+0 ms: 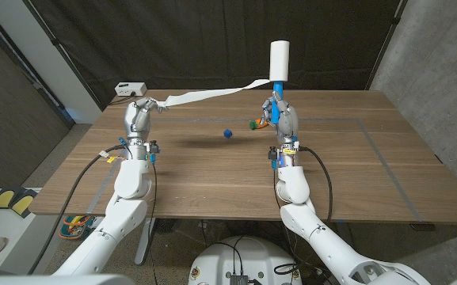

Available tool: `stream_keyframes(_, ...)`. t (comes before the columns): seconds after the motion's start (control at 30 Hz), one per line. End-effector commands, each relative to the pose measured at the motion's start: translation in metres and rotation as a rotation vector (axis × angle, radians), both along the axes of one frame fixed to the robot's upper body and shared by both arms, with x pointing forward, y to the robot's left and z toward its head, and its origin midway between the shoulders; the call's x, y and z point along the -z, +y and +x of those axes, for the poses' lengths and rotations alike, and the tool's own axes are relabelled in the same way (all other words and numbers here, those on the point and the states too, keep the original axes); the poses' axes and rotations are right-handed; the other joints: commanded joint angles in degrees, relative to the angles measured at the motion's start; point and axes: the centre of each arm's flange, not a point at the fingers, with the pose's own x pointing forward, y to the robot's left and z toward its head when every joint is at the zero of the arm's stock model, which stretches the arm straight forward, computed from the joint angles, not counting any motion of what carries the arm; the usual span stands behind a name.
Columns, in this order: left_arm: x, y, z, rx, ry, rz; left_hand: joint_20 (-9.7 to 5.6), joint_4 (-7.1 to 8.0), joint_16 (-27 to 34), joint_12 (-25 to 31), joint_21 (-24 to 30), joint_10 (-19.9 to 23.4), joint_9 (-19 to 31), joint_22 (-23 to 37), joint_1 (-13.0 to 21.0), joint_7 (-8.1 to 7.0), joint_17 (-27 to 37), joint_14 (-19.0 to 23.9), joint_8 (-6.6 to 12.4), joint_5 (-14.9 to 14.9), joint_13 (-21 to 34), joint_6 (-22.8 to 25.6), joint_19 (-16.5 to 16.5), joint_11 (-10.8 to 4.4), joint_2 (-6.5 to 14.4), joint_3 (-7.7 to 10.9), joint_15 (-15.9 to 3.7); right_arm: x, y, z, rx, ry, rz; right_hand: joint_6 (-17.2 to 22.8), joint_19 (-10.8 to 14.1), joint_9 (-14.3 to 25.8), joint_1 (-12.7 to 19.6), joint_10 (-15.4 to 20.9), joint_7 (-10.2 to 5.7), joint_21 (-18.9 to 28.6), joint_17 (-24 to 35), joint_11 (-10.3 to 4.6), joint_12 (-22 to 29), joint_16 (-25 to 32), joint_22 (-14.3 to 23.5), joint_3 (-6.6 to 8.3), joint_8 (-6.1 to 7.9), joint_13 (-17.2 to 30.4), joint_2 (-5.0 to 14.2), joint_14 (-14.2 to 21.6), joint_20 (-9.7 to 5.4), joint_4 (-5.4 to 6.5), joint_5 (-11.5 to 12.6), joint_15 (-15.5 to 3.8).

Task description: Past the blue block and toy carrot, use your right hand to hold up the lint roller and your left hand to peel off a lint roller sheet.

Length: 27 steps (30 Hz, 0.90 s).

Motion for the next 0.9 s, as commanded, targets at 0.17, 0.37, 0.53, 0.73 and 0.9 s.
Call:
stream_keyframes(0.17, 0.007, 0.007, -0.003, -0.159, 0.037, 0.011, 0.34, -7.7, -1.93, -4.58, 4.87, -2.01, -3.45, 0.83, -0.22, 0.96, -0.5, -1.85, -2.47, -3.49, -5.13, 7.31, -3.41, -1.04, 0.13, 7.74, -2.1, -0.003, 0.011, 0.006, 0.006, 0.008, -0.004, 9.02, -0.21, -0.14, -0.18, 7.61, 0.73, 0.39, 0.09, 5.46, 0.44, 0.4, -0.02, 12.07, 0.64, 0.26, 0.67, -0.02, -0.14, 11.81, 0.21, -0.23)
stream_keyframes(0.37, 0.013, 0.011, -0.003, -0.149, 0.081, 0.062, 0.87, -6.33, -5.62, -11.48, 6.89, -10.93, -15.64, 0.17, -1.36, -0.64, -2.51, -10.37, -15.27, -12.73, -8.41, -1.74, -8.14, -3.29, 2.51, 1.57, -2.83, -0.003, 0.016, 0.007, 0.004, 0.01, -0.01, 8.92, -0.25, -0.11, -0.2, 7.6, 0.71, 0.4, 0.09, 5.39, 0.44, 0.4, -0.02, 12.08, 0.84, 0.2, 0.67, -0.03, -0.12, 11.8, 0.21, -0.23)
stream_keyframes(0.53, 0.012, 0.012, -0.004, -0.168, 0.084, 0.08, 1.3, -5.87, -9.87, -16.63, 4.91, -19.75, -21.45, -1.13, -2.94, -4.36, -6.27, -17.3, -22.65, -22.49, -10.67, -12.72, -12.45, -5.44, 4.72, -3.38, -2.97, -0.004, 0.02, 0.006, 0.006, 0.007, -0.013, 8.87, -0.3, -0.15, -0.23, 7.59, 0.81, 0.42, 0.09, 5.36, 0.48, 0.4, -0.01, 12.08, 1.02, 0.2, 0.67, -0.03, -0.15, 11.8, 0.21, -0.23)
stream_keyframes(0.73, 0.013, 0.015, -0.008, -0.231, 0.161, 0.054, -0.3, -7.2, -6.1, -17.56, 6.56, -18.65, -21.69, -0.67, 2.16, -5.52, -5.37, -16.73, -19.85, -38.91, -13.89, -9.84, -10.18, -7.61, 12.2, -16.34, -5.01, -0.002, 0.023, 0.004, 0.009, 0.01, -0.01, 8.74, -0.32, -0.34, -0.26, 7.56, 0.7, 0.44, 0.09, 5.31, 0.41, 0.41, -0.01, 12.08, 1.06, 0.04, 0.67, -0.02, -0.19, 11.8, 0.2, -0.23)
stream_keyframes(0.9, 0.01, 0.016, -0.012, -0.302, 0.204, 0.055, -1.89, -6.55, -7.0, -16.35, 7.29, -12.83, -20.15, -1.16, 5.33, -3.57, -9.63, -10.94, -15.87, -39.27, -15.41, -6.6, -6.24, -8.18, 11.9, -16.32, -5.97, -0.001, 0.026, 0.003, 0.008, 0.007, -0.01, 8.7, -0.32, -0.42, -0.29, 7.56, 0.71, 0.47, 0.09, 5.35, 0.4, 0.4, -0.02, 12.07, 1.2, -0.05, 0.66, -0.03, -0.15, 11.8, 0.2, -0.22)
